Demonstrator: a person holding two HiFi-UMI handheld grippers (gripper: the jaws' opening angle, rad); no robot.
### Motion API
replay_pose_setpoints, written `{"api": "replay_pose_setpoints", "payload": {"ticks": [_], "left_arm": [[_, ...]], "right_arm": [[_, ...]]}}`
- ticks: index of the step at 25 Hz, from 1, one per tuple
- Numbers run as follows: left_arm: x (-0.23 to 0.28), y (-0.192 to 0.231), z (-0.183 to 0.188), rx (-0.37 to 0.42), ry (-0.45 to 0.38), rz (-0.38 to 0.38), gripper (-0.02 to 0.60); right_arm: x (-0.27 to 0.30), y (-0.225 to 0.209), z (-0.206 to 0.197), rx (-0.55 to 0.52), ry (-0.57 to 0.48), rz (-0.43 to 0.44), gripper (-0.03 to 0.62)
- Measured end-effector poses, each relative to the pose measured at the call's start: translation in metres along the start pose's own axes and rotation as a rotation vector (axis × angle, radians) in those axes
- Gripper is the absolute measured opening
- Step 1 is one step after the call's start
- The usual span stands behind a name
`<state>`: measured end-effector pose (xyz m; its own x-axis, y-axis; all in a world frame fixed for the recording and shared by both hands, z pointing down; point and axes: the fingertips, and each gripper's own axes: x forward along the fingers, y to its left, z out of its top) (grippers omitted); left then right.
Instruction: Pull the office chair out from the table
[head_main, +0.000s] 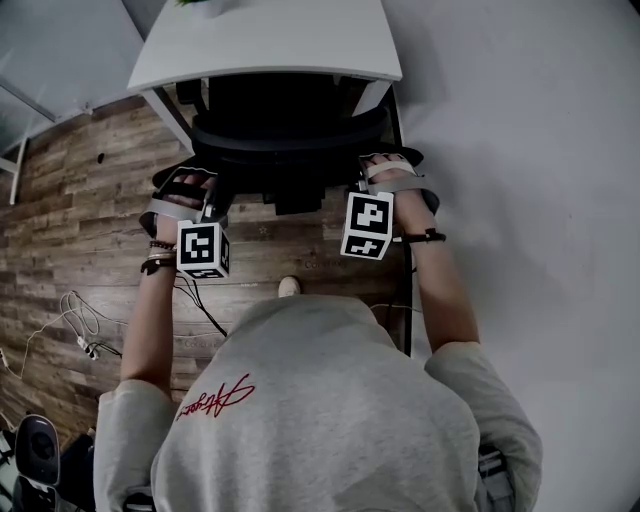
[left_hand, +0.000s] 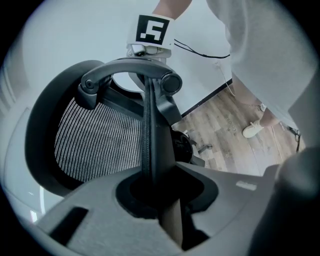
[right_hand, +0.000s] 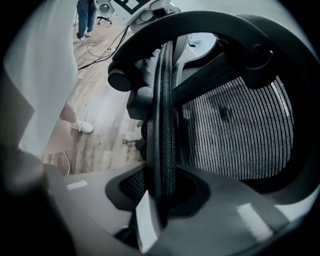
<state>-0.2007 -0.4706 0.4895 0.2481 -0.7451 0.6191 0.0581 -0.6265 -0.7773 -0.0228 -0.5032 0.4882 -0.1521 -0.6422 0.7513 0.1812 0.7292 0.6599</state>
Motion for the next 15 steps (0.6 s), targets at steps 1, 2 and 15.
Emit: {"api": "replay_pose_setpoints", "payload": {"ticks": [1,2,15], "left_arm": [[0.0001,-0.0006,0.0005,0.000,-0.001,-0.002,0.083],[-0.0002,-0.0013,0.0007,0.001,-0.002,-0.004,0.083],[-0.0010,0.0004,0.0024,0.017,-0.013,0.013,0.084]], "right_arm": [[-0.0001,0.0010,-0.0002,0.001,0.000,0.002,0.095],[-0.0003,0.0021,0.0000,0.002,-0.001,0.005,0.095],[-0.0014,0.0039,-0.0002,0.002,0.004,0.013,0.091]]}}
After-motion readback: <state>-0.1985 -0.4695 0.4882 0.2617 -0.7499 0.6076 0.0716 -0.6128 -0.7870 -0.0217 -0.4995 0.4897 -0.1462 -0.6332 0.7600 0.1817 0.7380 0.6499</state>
